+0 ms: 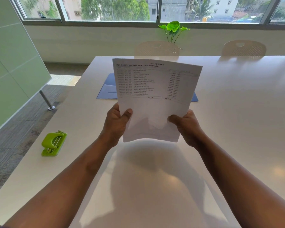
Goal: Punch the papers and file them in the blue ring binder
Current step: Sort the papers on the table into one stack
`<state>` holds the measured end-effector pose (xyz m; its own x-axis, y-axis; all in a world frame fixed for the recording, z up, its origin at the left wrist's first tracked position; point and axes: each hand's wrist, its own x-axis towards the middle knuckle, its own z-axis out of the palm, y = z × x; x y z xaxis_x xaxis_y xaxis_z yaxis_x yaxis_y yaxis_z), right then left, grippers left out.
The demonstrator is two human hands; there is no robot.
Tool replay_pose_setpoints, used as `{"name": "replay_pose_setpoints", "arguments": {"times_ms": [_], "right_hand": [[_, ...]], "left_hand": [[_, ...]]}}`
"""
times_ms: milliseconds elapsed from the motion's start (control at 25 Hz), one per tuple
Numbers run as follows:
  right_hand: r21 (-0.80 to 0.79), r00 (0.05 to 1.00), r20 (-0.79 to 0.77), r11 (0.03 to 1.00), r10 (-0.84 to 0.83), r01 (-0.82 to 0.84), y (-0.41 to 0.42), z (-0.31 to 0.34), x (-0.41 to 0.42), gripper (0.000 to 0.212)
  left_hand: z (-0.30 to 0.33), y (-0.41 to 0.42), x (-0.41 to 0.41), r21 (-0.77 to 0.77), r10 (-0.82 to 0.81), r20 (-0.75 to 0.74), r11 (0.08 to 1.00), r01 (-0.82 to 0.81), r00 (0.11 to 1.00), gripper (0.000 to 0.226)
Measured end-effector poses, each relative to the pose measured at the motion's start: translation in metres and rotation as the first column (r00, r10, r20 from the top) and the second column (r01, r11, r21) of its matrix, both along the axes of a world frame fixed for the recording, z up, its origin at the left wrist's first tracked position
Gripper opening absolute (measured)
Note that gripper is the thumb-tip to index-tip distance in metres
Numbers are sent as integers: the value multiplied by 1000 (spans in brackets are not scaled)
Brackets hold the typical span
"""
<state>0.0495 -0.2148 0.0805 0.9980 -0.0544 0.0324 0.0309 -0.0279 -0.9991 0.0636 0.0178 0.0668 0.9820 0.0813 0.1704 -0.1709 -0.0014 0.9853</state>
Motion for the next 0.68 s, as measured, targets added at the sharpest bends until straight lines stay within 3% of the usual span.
{"name": "replay_pose_setpoints", "arguments": {"times_ms": [400,520,680], "right_hand": [[35,996,-47,997,73,-71,-6,0,4,34],[68,983,-48,982,178,-174,-15,4,8,28],[352,937,-191,912,291,-211,-19,-9,1,20]], "left_hand": [[-7,11,0,-157,-231,-129,965,210,964,27],[-7,10,1,-178,-135,-165,979,105,977,22],[-7,5,8,-432,24,-232,893,-126,972,23]]}}
